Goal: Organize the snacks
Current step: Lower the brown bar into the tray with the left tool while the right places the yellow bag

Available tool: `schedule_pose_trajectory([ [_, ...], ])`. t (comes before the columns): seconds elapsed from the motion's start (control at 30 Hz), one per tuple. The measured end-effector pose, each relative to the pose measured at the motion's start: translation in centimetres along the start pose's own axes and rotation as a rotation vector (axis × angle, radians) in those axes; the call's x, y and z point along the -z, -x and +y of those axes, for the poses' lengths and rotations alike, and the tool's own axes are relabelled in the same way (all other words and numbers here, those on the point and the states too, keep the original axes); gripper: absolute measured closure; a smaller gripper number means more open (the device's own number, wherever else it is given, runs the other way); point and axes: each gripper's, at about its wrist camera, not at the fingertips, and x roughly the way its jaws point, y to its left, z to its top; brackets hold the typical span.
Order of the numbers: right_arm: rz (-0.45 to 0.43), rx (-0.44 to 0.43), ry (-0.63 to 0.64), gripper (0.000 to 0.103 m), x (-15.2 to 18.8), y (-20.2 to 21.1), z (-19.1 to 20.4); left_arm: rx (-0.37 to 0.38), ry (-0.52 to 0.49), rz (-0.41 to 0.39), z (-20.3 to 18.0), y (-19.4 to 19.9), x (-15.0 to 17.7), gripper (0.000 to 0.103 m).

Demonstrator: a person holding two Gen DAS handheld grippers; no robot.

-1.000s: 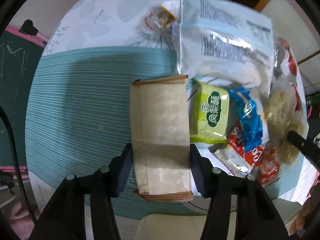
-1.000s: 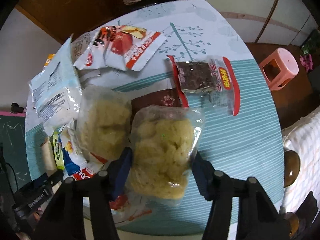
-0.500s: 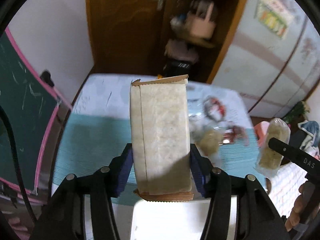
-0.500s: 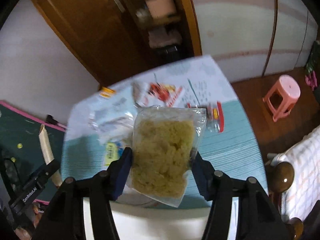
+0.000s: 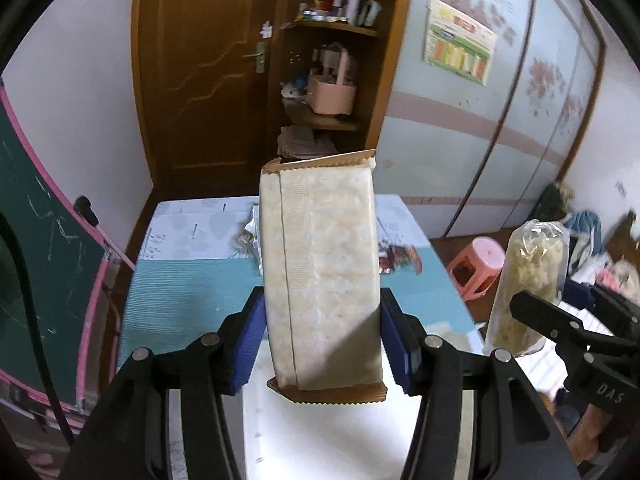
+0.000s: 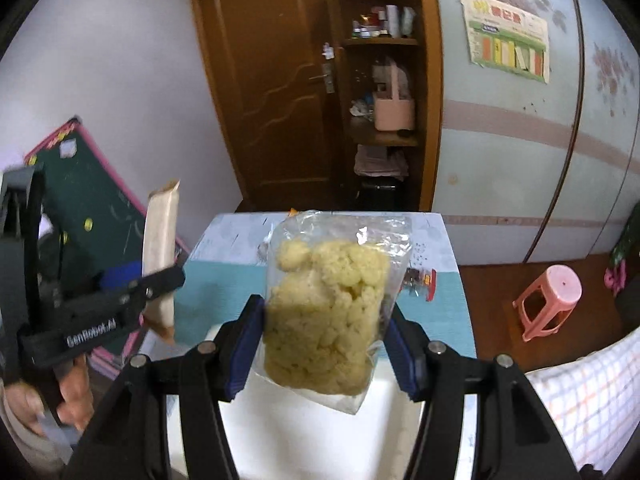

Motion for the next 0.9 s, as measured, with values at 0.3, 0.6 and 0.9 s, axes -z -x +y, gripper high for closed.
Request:
schedule_pose_trajectory([
  [0.3, 0.121, 0.105, 0.015, 0.045, 7.9, -1.9, 0.0, -0.055, -0.103, 0.077, -1.8, -2.4, 7.7, 0.05],
  [0.6, 0.284, 0.078, -0.007, 0.044, 13.1, -5.8, 1.0, -0.065, -0.09, 0.229, -2.0, -6.5, 12.0, 0.046],
  [0.9, 0.323, 0.106, -0.081, 0.043, 14.3, -7.0, 0.2, -0.081, -0.07, 0.251, -1.7, -7.0, 12.6, 0.008],
])
